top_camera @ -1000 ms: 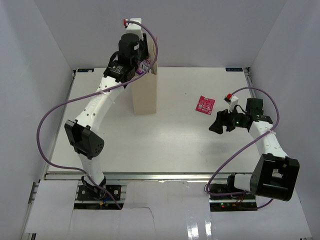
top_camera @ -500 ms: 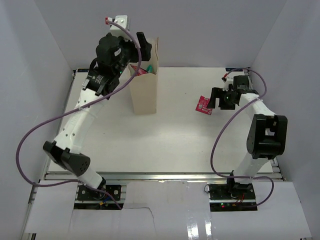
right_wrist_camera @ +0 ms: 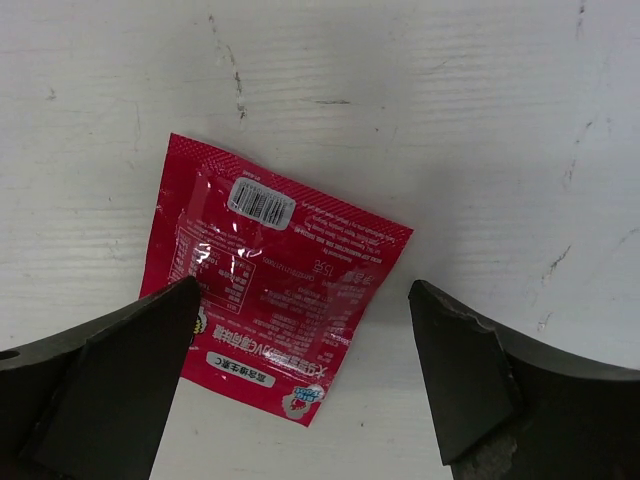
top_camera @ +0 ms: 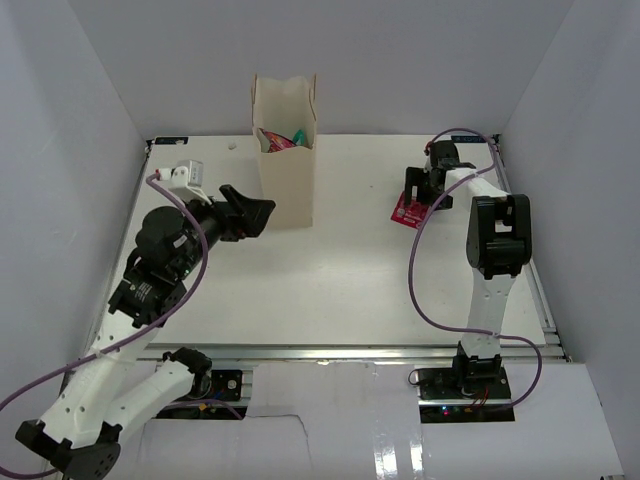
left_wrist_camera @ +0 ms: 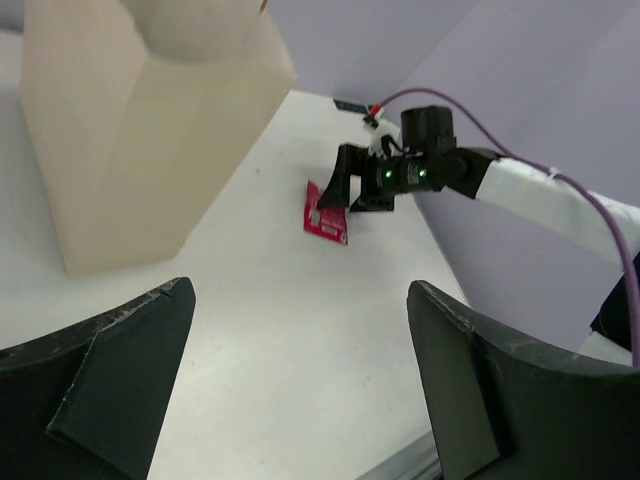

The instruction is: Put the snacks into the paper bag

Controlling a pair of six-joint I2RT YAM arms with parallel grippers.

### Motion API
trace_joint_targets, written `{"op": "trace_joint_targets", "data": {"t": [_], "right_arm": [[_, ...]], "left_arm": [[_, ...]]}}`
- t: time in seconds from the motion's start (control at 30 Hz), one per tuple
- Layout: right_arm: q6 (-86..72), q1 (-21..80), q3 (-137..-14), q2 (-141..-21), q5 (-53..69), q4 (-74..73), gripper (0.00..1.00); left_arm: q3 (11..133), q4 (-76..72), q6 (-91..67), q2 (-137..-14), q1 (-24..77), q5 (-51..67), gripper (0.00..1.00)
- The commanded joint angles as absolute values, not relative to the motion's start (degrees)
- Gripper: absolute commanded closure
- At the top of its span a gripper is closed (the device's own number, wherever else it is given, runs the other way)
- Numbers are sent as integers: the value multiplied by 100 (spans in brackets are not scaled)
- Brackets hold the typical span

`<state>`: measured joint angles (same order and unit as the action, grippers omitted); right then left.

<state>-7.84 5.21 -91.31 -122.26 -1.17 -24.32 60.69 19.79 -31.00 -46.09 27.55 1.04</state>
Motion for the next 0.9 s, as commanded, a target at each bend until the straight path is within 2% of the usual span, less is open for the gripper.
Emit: {"op": "trace_joint_targets", "data": {"t": [0.0,0.1,0.27,0.43,0.57,0.73,0.87], "right_arm": [[-967,501,-9325,-12313,-370,-2479,9],[-1072,527,-9273,-12392,-238,-2479,13],[-1274,536,-8930,-12472,-53,-2513,28],[-1380,536,-8500,-12463,255,-2532,48],[-1328,519,-8288,-12314,264,-2365,60],[-950,387,-8253,-11954,552,-2102,83],[-116,325,-8140,-11288,1369,-1812,92]], "left_arm": [[5582,2092,-3822,-4299,2725,88,2],[5309,2092,-4025,-4131,2733,97,2],[5212,2092,-4052,-4131,2733,105,2],[5107,2083,-4104,-4122,2733,123,2],[4957,2057,-4175,-4061,2733,123,2],[4826,2048,-4210,-3982,2733,141,2],[4746,2039,-4245,-3876,2733,114,2]]}}
